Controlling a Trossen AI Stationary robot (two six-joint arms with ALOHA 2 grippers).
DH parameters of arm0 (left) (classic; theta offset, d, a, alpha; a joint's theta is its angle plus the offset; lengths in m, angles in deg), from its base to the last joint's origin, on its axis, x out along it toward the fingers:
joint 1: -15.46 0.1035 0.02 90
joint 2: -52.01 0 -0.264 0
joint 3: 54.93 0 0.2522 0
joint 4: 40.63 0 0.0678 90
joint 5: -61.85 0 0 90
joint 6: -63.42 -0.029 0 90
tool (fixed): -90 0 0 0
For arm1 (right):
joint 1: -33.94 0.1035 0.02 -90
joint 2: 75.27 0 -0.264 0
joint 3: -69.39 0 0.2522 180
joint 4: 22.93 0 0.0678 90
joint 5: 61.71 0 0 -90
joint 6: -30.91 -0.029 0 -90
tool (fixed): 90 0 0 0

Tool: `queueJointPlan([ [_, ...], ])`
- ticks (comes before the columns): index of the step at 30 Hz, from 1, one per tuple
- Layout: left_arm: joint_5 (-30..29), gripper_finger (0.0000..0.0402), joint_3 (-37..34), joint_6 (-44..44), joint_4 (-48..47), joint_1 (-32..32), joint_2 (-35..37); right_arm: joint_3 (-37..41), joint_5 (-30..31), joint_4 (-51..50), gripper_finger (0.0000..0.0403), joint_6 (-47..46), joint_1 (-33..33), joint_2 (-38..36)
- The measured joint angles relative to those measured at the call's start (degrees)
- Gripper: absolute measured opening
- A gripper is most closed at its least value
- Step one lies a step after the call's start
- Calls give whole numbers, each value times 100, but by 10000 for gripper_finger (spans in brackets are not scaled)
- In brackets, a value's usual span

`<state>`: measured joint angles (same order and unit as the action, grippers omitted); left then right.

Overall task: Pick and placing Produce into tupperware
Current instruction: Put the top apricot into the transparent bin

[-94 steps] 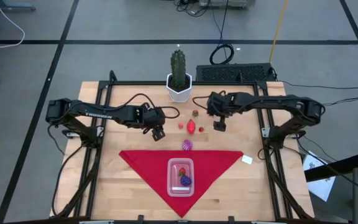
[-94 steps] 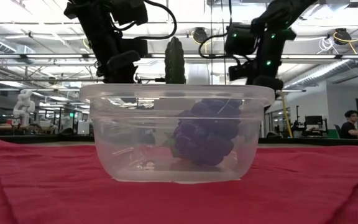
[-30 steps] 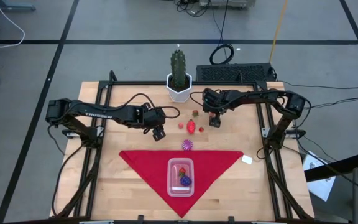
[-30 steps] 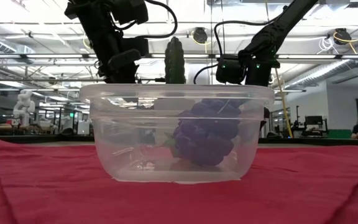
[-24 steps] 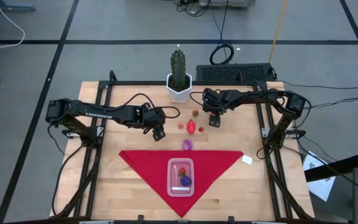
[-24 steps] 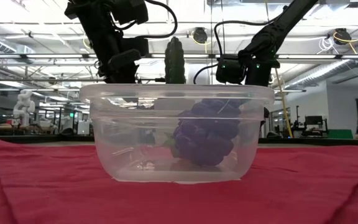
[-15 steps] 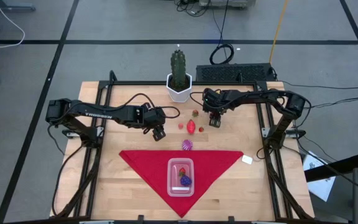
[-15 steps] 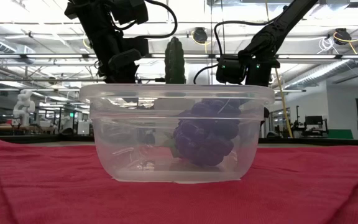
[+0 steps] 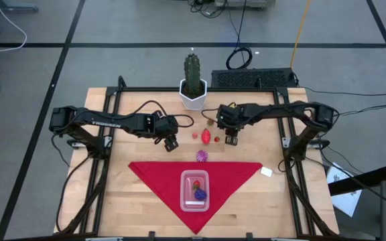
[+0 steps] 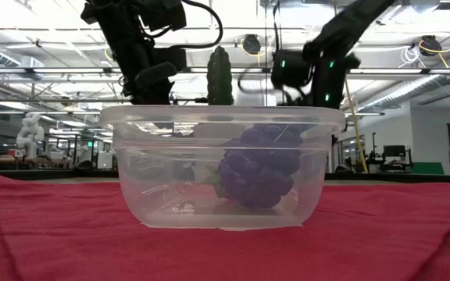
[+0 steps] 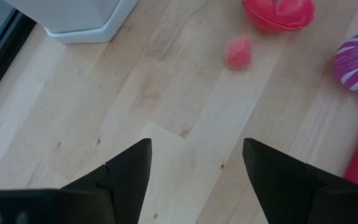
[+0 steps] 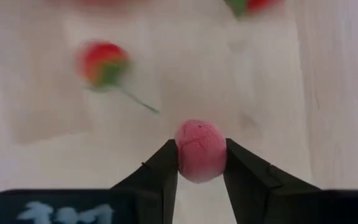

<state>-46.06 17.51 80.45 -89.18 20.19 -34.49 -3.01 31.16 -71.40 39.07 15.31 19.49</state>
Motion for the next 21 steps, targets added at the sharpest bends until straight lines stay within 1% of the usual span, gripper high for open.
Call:
queueJointPlan([
  [5, -2, 257, 2, 2, -608, 0, 0, 0, -19, 69, 100, -508, 841, -500],
  [9, -6, 257, 2, 213, -1191, 0, 0, 0, -21, 559, 102, -935, 1565, -713],
  [13, -17, 258, 2, 437, -1528, 0, 0, -191, -198, 860, 103, -1173, 2136, -683],
  [18, -23, 257, 2, 476, -1906, 0, 0, -734, -319, 871, 104, -1389, 2614, -489],
  [21, -111, 257, 2, 494, -2173, 13, 0, -1148, -371, 802, 104, -1499, 2846, -240],
])
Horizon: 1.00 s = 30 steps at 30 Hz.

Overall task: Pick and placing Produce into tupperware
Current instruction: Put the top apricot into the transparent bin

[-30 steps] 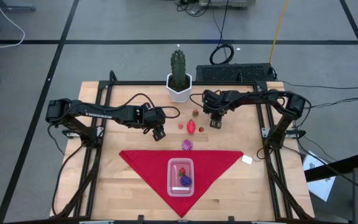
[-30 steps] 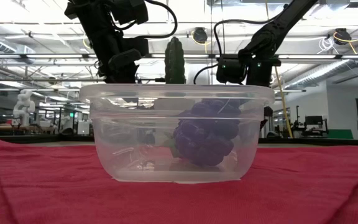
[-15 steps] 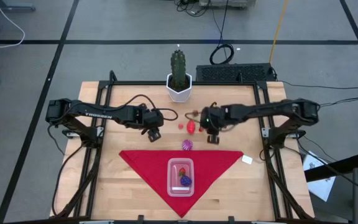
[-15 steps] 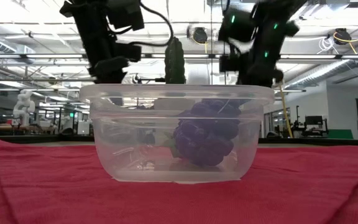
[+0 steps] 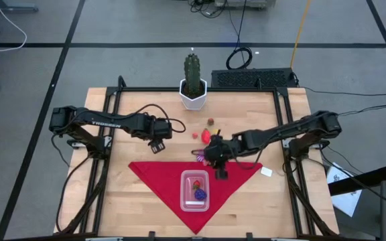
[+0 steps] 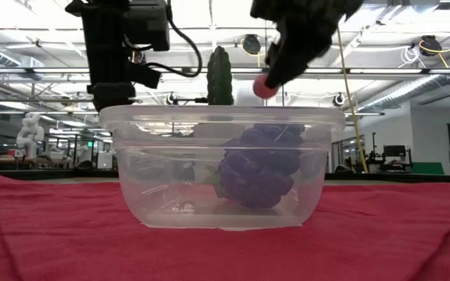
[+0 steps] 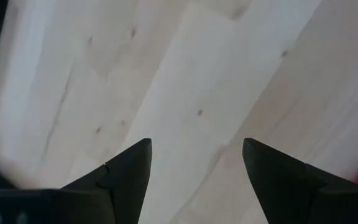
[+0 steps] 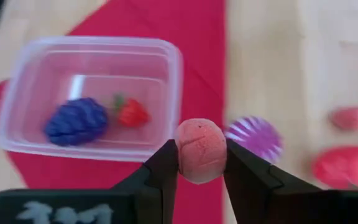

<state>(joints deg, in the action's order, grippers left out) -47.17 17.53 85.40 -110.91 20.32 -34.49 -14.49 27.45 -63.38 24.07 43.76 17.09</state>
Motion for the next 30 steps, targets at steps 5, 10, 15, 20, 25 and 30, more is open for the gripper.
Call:
queueJointPlan([
  [5, -492, 257, 0, 213, -585, 5, 0, -796, -216, -480, 104, -148, 281, 684],
  [10, -784, 257, 0, 503, -1237, 5, 0, -1498, -402, -1025, 105, -428, 421, 1357],
  [15, -1126, 257, 0, 788, -1916, 5, 35, -1862, -545, -1047, 105, -720, 579, 1666],
  [20, -1488, 257, -2, 1176, -2469, 26, 263, -1929, -544, -937, 105, -988, 767, 1702],
  [25, -1554, 257, -2, 1437, -2710, 49, 802, -1929, -540, -811, 105, -1048, 835, 1702],
  [30, -1512, 257, -2, 1717, -2775, 49, 1417, -1928, -537, -900, 105, -970, 793, 1935],
])
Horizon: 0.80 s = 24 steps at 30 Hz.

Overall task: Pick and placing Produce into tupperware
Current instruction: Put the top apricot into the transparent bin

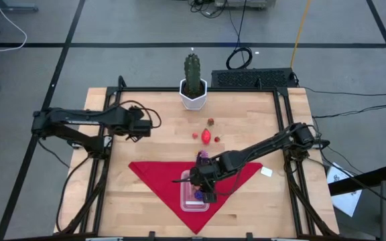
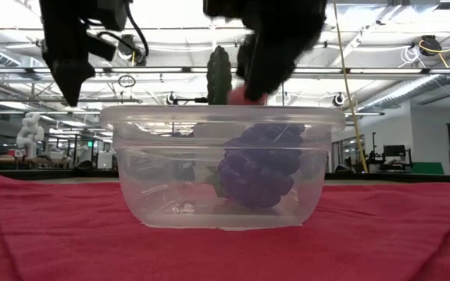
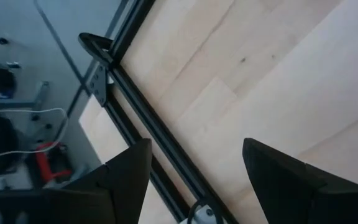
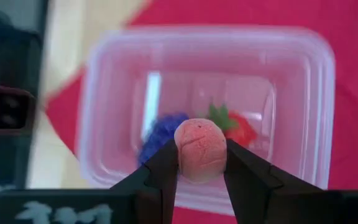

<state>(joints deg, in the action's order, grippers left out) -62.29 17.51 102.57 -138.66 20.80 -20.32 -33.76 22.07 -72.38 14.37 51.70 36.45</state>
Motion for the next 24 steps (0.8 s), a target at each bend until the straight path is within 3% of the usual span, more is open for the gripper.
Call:
queueJointPlan([
  [8, 108, 257, 0, 91, 31, -22, 526, 0, -4, -12, 105, 245, -168, 226],
  [24, 126, 257, 0, 171, 60, -22, 539, 397, -7, 165, 105, 234, -281, 228],
])
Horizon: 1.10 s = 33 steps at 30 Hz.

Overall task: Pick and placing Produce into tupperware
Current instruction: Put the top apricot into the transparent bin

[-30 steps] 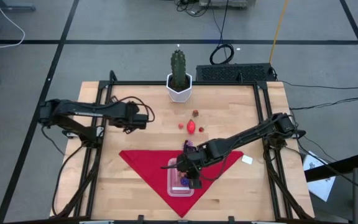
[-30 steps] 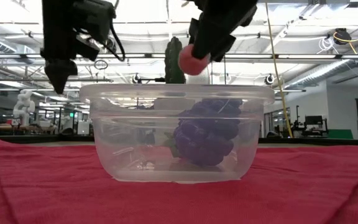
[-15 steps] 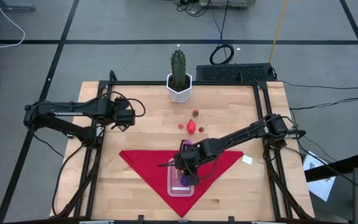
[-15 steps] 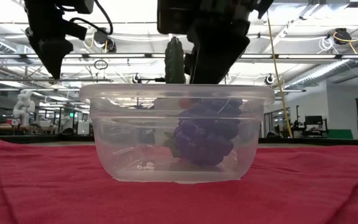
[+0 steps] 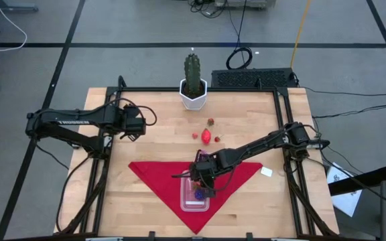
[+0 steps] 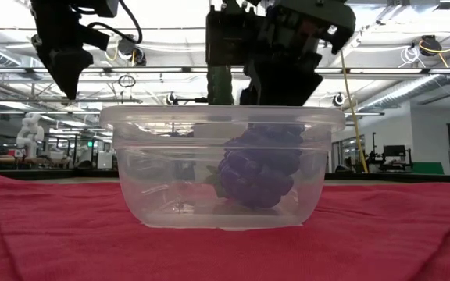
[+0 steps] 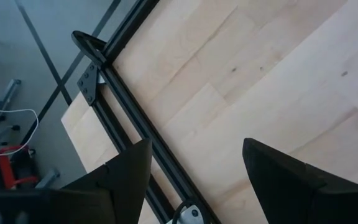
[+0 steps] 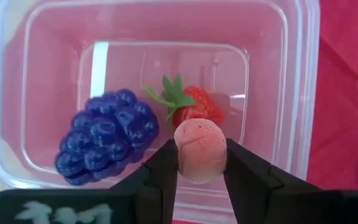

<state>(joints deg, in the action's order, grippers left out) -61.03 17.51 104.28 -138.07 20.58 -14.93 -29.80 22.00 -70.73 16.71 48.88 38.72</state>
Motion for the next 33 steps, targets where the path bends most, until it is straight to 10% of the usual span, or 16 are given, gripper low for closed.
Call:
queueJointPlan([
  [33, 3, 257, 0, 33, 128, 0, 0, 183, -6, 370, 170, 40, 9, -4],
])
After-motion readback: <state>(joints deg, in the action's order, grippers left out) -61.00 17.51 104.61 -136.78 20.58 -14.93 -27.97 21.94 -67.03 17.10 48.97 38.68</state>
